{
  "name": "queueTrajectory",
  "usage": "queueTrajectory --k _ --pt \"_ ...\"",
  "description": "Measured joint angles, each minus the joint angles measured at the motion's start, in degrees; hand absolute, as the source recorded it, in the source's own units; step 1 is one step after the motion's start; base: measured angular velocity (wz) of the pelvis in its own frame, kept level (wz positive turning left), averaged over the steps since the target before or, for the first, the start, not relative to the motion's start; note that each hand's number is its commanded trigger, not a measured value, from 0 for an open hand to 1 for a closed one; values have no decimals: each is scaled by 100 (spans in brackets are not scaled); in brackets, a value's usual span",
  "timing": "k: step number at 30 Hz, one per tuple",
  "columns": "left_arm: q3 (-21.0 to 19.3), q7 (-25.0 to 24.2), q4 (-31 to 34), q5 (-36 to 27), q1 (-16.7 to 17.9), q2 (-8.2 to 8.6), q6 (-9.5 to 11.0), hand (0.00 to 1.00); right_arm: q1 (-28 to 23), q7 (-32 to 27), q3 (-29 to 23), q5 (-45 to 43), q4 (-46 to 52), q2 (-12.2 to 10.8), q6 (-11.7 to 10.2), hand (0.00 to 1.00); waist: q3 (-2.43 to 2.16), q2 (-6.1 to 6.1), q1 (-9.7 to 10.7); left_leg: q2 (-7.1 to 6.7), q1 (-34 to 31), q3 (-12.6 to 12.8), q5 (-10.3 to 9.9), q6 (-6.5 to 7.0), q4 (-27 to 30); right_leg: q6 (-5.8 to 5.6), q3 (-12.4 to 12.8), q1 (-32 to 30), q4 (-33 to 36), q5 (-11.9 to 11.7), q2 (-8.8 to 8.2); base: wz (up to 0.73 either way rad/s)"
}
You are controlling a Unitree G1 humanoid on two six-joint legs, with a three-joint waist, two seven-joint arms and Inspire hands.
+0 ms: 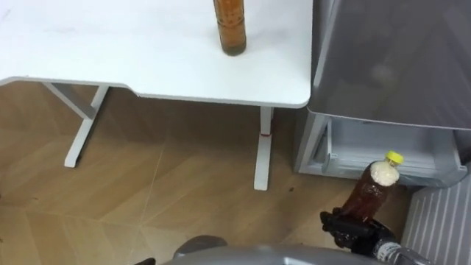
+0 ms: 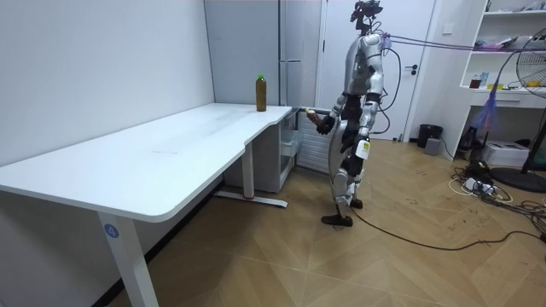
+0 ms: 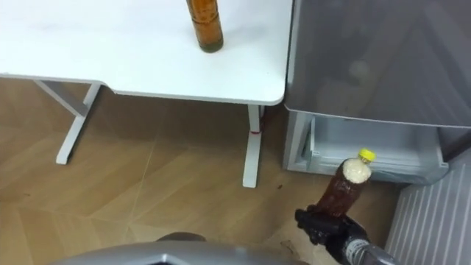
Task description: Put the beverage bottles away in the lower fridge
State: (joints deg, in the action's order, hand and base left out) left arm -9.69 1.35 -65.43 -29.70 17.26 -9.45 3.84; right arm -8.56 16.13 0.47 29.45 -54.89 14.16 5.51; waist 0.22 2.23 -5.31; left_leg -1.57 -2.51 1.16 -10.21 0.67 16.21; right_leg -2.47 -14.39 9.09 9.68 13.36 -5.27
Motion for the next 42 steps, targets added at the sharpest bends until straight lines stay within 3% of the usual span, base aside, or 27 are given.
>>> queueTrajectory --k 3,6,7,10,15,18,21,27,31,33,42 --pt "5 -83 4 4 -31 -1 -95 0 80 -94 -3 323 -8 -50 -2 100 12 -32 37 -10 30 52 0 0 -61 -10 27 -10 -13 6 -23 -10" --pt "89 -165 7 189 -145 -1 -143 0 241 -204 0 801 -32 -124 0 100 82 -135 49 -15 20 100 0 1 -77 -15 34 -18 -46 8 -30 -1" --pt "97 -201 7 286 -160 -1 -151 0 262 -219 0 881 -31 -132 0 100 86 -154 49 -19 16 100 0 1 -86 -16 30 -13 -70 8 -29 5" --pt "167 -336 26 757 -220 -1 -236 0 319 -244 -5 1196 36 -157 0 100 69 -172 53 -21 4 119 0 0 -99 -19 3 -9 -90 5 -28 6" --pt "649 -453 76 1827 -520 1 -390 0 408 -361 10 2755 449 -300 6 100 62 -177 97 -14 4 193 2 1 -142 -18 -19 0 -82 2 -30 5" --pt "731 -413 142 2266 -655 -1 -393 0 479 -430 52 3312 605 -431 0 100 50 -180 109 -18 16 199 2 1 -147 -20 -10 4 -79 0 -33 0" --pt "785 -377 144 2380 -684 -4 -394 0 466 -468 108 3697 852 -515 0 100 50 -179 136 -24 10 199 3 3 -147 -24 -6 12 -75 -2 -37 0" --pt "925 -213 137 2707 -713 4 -395 0 551 -477 172 5364 1035 -562 -87 100 27 -134 173 -27 23 190 5 6 -141 -30 -42 2 -75 -6 -43 0" --pt "946 -161 137 2808 -647 24 -409 0 556 -477 168 5700 1035 -562 -212 100 37 -107 172 -22 19 192 5 7 -138 -31 -47 11 -42 -6 -44 0" --pt "994 -128 135 2808 -630 38 -462 0 568 -478 162 5851 1035 -562 -241 100 66 -79 171 -19 13 196 7 12 -141 -31 -33 -5 8 -5 -48 0" --pt "997 -85 137 2817 -555 122 -650 0 648 -478 161 6137 1061 -562 -240 100 35 -21 170 -21 13 196 6 14 -143 -31 -49 -1 12 -5 -48 0"
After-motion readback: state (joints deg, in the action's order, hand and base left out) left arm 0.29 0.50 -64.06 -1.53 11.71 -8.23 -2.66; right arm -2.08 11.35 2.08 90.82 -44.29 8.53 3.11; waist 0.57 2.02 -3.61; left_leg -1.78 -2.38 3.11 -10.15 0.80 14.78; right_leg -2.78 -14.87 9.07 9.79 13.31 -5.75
